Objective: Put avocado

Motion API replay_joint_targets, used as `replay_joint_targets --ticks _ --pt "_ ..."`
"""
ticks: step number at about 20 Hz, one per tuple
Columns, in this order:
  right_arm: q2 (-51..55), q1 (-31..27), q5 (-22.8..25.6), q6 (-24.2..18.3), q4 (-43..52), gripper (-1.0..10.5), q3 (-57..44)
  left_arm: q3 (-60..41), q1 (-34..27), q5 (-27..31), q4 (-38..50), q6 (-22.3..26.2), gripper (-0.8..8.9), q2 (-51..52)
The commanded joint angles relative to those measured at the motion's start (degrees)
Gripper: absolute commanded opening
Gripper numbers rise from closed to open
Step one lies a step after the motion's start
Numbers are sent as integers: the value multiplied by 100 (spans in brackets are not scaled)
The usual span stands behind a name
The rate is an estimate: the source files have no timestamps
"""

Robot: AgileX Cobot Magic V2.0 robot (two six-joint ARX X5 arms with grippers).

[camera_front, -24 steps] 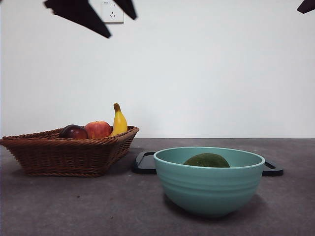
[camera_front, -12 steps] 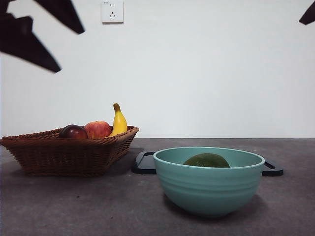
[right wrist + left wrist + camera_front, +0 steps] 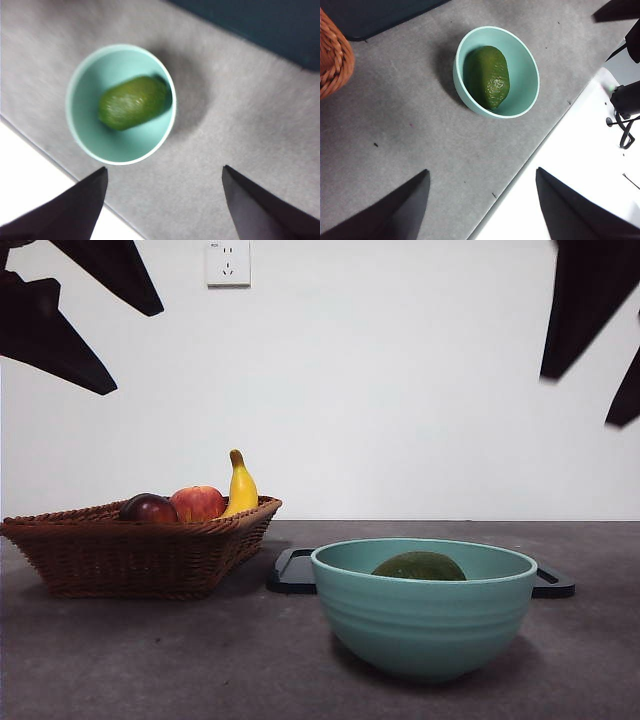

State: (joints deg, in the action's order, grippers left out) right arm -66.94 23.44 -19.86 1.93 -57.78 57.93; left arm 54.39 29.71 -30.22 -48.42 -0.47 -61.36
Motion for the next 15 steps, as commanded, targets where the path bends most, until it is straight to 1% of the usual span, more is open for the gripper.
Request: replay_joint_targets --ticks 1,3,5,8,13,15 --pt "-442 210 109 -2 238 355 101 59 37 -35 37 111 342 -20" --pt "-802 363 260 7 544 342 101 59 37 -35 37 111 342 -20" --pt "-1147 479 455 20 817 304 101 59 37 -33 37 114 342 -20" --pt "-1593 573 654 20 1132 290 101 59 37 -33 37 133 342 -20" --pt "-2173 680 658 17 1495 254 101 59 35 -33 39 136 342 -20" --pt "-2332 682 660 9 1585 185 101 59 35 -31 39 136 342 -20"
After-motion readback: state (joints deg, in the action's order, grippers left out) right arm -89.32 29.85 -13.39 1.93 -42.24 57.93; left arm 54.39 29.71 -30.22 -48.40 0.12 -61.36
